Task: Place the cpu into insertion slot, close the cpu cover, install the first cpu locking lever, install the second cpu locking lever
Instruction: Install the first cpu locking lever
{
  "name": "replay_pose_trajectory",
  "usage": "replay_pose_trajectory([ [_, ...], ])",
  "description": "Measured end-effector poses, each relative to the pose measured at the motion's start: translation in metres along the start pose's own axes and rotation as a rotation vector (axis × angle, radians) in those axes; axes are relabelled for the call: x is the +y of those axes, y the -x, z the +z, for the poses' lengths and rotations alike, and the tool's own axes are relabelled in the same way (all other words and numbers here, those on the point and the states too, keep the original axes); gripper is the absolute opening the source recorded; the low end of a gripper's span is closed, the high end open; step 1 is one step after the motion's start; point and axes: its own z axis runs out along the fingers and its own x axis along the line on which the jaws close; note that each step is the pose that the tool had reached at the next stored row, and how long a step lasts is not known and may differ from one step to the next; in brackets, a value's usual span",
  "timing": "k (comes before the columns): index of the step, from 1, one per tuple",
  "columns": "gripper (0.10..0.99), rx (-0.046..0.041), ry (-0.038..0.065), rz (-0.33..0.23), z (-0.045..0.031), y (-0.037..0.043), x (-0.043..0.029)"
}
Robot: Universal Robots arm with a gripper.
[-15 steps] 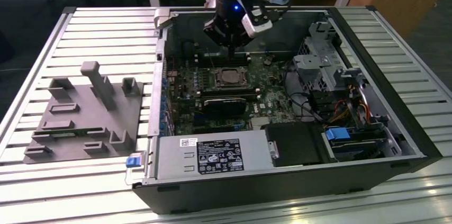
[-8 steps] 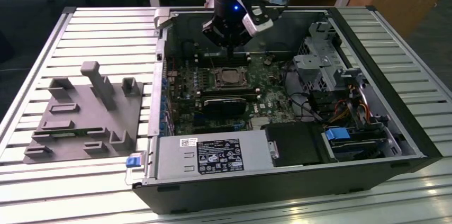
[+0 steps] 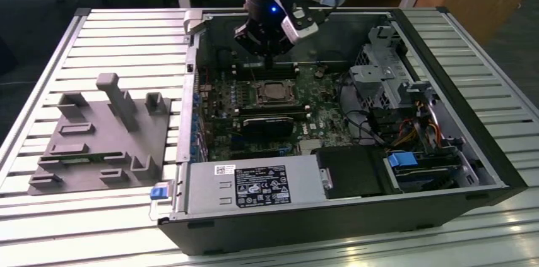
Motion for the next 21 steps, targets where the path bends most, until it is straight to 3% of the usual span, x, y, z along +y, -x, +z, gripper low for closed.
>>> replay_pose_trajectory([
  [14, 0.106, -0.0008, 0.000, -0.006, 0.0022, -0.0380, 0.0005],
  [21, 0.106, -0.0007, 0.000, -0.009, 0.0046, -0.0439, 0.0075],
])
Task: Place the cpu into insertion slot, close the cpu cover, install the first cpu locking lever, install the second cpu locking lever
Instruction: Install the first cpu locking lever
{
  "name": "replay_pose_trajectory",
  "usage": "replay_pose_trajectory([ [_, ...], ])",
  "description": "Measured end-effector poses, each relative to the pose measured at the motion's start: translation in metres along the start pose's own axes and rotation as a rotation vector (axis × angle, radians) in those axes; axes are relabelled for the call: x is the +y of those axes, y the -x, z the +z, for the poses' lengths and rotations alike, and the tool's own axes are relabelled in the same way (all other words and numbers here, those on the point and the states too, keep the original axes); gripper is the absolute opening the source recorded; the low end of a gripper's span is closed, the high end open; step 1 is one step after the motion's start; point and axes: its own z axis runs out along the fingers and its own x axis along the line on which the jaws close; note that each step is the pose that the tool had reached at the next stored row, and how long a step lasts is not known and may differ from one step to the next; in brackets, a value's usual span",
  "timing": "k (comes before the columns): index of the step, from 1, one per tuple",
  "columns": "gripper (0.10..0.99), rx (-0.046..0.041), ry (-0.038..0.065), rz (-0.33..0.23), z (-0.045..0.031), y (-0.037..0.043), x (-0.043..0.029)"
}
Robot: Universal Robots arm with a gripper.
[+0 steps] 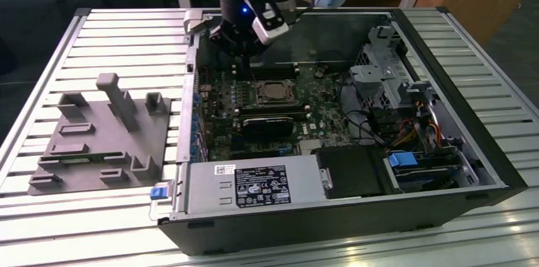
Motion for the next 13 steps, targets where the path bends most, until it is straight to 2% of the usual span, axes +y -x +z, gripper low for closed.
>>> replay_pose_trajectory([
  [8, 0.106, -0.0001, 0.000, -0.003, 0.0031, -0.0046, 0.0080],
  [13, 0.106, 0.0000, 0.000, -0.004, 0.0035, -0.0047, 0.0148],
])
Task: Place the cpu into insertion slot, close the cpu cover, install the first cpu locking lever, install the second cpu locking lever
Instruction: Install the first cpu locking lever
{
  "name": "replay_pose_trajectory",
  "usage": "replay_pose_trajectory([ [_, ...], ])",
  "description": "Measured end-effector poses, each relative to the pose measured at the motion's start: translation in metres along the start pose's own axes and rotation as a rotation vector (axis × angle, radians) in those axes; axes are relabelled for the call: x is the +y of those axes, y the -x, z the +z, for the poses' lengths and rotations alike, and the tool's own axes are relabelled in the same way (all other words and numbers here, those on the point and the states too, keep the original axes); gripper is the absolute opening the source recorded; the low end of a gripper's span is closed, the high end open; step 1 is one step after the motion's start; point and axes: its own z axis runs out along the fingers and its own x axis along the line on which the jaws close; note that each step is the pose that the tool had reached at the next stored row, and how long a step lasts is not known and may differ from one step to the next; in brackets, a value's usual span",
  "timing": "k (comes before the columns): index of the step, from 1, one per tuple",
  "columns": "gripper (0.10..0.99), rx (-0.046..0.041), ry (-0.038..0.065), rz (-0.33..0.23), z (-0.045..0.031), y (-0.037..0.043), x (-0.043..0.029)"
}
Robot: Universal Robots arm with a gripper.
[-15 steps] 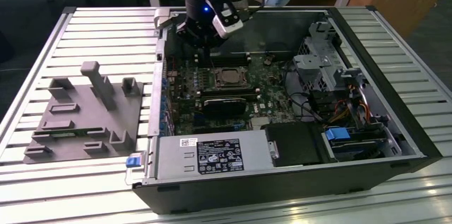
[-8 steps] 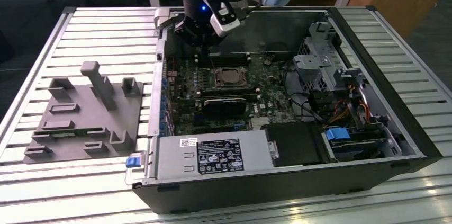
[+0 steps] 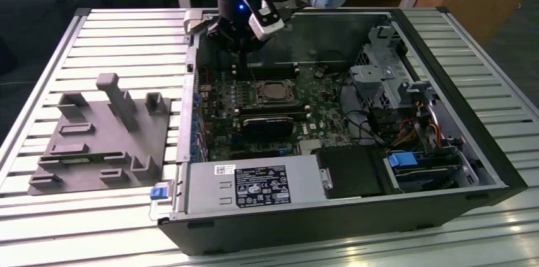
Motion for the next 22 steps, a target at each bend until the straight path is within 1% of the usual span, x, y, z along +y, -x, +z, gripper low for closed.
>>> replay_pose_trajectory([
  [3, 0.106, 0.0001, 0.000, 0.000, 0.0004, 0.0008, 0.0025],
  [5, 0.106, 0.0001, 0.000, 0.000, 0.0009, 0.0038, 0.0031],
  [6, 0.106, 0.0004, 0.000, 0.000, 0.0011, 0.0067, 0.0031],
  [12, 0.106, 0.0083, 0.000, 0.000, 0.0031, 0.0325, 0.0029],
  [14, 0.106, 0.0120, 0.000, 0.000, 0.0039, 0.0415, 0.0028],
  [17, 0.106, 0.0203, 0.000, 0.000, 0.0052, 0.0553, 0.0026],
  [18, 0.106, 0.0225, 0.002, 0.000, 0.0055, 0.0589, 0.0025],
  [19, 0.106, 0.0225, 0.016, 0.000, 0.0059, 0.0601, 0.0025],
  [20, 0.106, 0.0225, 0.020, 0.000, 0.0062, 0.0601, 0.0025],
  [22, 0.106, 0.0222, 0.019, 0.000, 0.0066, 0.0600, 0.0025],
])
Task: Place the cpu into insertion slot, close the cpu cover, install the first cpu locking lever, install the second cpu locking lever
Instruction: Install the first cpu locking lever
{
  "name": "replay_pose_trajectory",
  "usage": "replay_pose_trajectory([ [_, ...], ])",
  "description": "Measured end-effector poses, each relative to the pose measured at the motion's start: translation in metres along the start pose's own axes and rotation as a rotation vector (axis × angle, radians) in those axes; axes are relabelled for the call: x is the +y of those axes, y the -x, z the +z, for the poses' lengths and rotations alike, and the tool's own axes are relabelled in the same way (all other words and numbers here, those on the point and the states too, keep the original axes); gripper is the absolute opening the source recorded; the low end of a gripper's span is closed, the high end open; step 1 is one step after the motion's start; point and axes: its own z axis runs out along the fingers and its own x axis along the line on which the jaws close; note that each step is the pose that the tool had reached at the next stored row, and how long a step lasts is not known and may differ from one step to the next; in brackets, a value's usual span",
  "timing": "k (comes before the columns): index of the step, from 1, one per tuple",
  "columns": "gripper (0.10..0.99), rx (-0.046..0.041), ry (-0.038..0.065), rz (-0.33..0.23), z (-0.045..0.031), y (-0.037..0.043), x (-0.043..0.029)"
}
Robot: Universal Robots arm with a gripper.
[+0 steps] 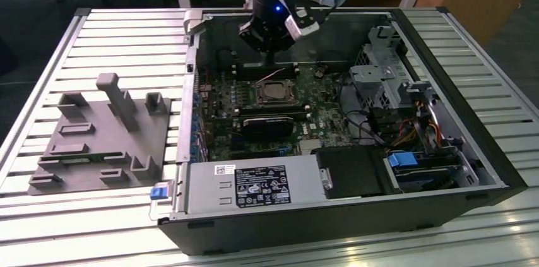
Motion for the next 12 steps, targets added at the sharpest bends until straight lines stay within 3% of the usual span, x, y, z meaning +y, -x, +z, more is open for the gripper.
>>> replay_pose_trajectory([
  [1, 0.106, -0.0008, -0.003, 0.000, 0.0003, 0.0000, -0.0001],
  [4, 0.106, -0.0273, -0.006, -0.004, 0.0026, -0.0010, -0.0001],
  [7, 0.106, -0.0335, -0.006, -0.005, 0.0059, -0.0011, 0.0000],
  [12, 0.106, -0.0361, -0.007, -0.005, 0.0121, -0.0004, 0.0018],
])
